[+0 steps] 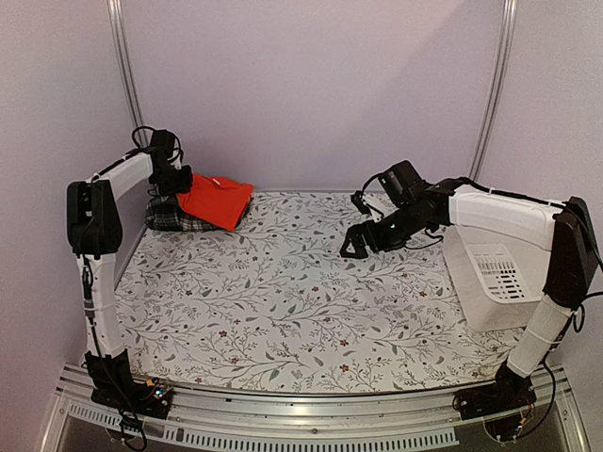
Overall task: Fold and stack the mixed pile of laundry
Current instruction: Place the square-folded T-shirt at the corner of the board.
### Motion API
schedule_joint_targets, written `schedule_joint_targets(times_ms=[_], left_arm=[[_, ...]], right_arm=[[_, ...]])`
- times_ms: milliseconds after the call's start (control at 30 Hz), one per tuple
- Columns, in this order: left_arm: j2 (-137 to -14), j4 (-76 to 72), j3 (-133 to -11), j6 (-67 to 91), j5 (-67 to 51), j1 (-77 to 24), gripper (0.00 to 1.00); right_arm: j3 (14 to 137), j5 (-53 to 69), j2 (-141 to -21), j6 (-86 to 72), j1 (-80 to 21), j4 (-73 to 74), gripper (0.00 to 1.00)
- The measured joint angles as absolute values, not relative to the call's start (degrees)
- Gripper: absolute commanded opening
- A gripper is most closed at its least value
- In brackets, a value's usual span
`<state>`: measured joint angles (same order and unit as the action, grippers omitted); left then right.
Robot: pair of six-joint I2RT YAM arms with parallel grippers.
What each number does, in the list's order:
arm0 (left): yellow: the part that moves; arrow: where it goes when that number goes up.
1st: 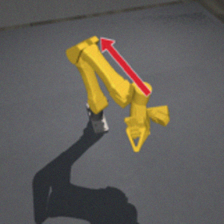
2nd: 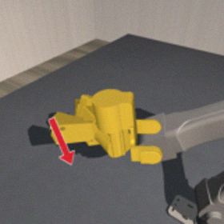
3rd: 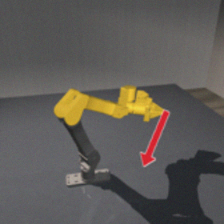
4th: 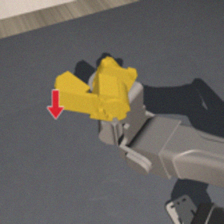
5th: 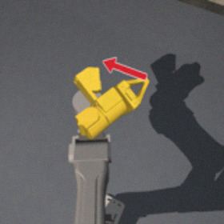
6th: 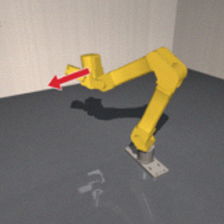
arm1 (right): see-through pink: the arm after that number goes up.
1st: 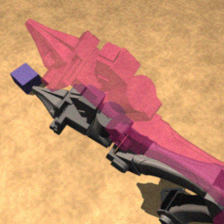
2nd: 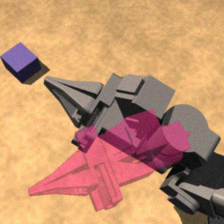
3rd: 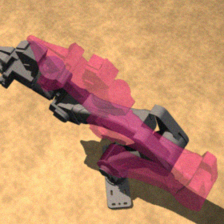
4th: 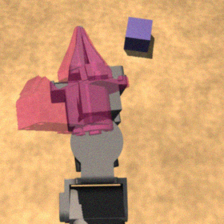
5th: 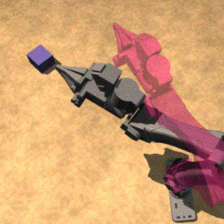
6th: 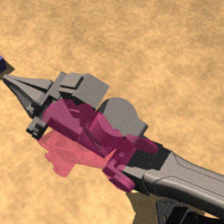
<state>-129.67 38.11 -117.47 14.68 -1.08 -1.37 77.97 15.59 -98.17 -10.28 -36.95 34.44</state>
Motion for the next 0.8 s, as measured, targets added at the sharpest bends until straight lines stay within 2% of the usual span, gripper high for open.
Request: schedule_joint_targets(times_ms=[433,500,600,667,733,800], left_arm=[[-129.64,32.25,-116.05,13.98,0.82,0.78,0.00],[-129.64,31.27,-114.76,14.63,0.67,1.69,0.08],[-129.80,30.68,-113.36,15.68,0.62,3.14,0.31],[-129.86,30.22,-112.66,17.02,1.21,3.95,0.52],[-129.86,29.61,-111.87,17.63,2.00,4.45,0.61],[-129.86,29.15,-110.74,18.98,2.44,4.73,0.64]], right_arm=[[78.56,15.62,-98.76,-10.68,-36.95,34.74,0.99],[78.61,15.59,-98.76,-10.74,-36.95,34.76,0.99],[78.78,15.59,-98.76,-10.76,-36.95,35.18,0.99],[78.98,15.57,-98.76,-10.76,-36.95,35.51,0.99],[79.18,15.57,-98.76,-10.74,-36.95,35.66,0.99],[79.24,15.57,-98.76,-10.74,-36.95,35.66,0.99]])
